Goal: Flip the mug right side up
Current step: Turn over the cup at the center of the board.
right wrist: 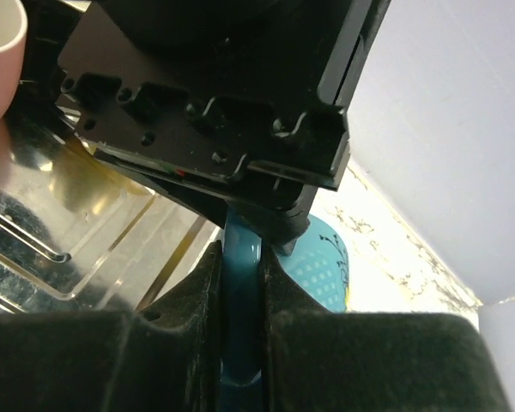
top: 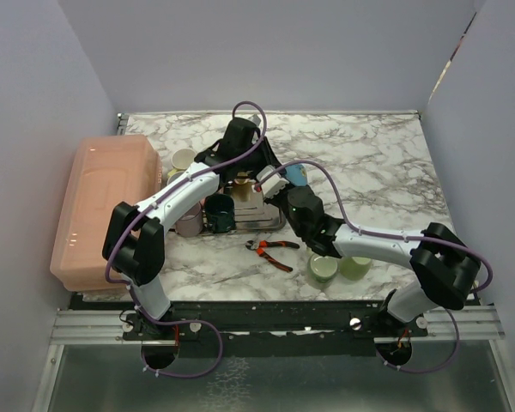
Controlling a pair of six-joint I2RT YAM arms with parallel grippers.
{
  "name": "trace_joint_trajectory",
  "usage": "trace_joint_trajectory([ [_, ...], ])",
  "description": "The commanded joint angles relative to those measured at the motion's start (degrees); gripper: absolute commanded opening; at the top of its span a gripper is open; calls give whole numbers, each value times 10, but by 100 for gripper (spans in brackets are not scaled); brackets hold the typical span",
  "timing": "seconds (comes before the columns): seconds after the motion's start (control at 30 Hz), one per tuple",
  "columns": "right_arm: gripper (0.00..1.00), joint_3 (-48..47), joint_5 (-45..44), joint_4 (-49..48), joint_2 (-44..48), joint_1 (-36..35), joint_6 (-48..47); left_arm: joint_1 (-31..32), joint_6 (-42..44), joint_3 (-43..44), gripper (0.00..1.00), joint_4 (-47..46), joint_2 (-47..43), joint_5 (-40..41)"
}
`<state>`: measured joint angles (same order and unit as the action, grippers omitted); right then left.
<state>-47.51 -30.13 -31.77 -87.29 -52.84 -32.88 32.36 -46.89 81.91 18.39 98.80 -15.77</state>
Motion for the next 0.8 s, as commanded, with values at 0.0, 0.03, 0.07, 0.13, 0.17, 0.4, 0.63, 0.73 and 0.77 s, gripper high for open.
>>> trace_joint_trajectory([
  [0.0,1,-26,6,-62,4,-4,2,7,19,9,7,15,7,-18],
  [0.03,1,-27,4,-62,2,-4,2,6,20,9,0,15,6,-20],
  [0.07,1,-27,1,-63,0,-4,3,7,21,9,0,15,6,-21],
  [0.13,1,-27,-1,-62,-1,-4,4,7,24,9,0,15,4,-22],
  [0.17,1,-27,-3,-60,-2,-4,5,7,26,8,0,15,3,-22],
  [0.4,24,-24,0,-22,1,-4,23,6,36,17,0,16,-6,-4],
  [0.63,52,13,29,-2,40,-4,45,4,40,34,0,13,-6,23],
  [0.73,54,24,39,19,61,-4,64,4,45,37,0,8,-5,35],
  [0.77,54,31,42,25,70,-3,71,4,46,36,0,6,-5,37],
])
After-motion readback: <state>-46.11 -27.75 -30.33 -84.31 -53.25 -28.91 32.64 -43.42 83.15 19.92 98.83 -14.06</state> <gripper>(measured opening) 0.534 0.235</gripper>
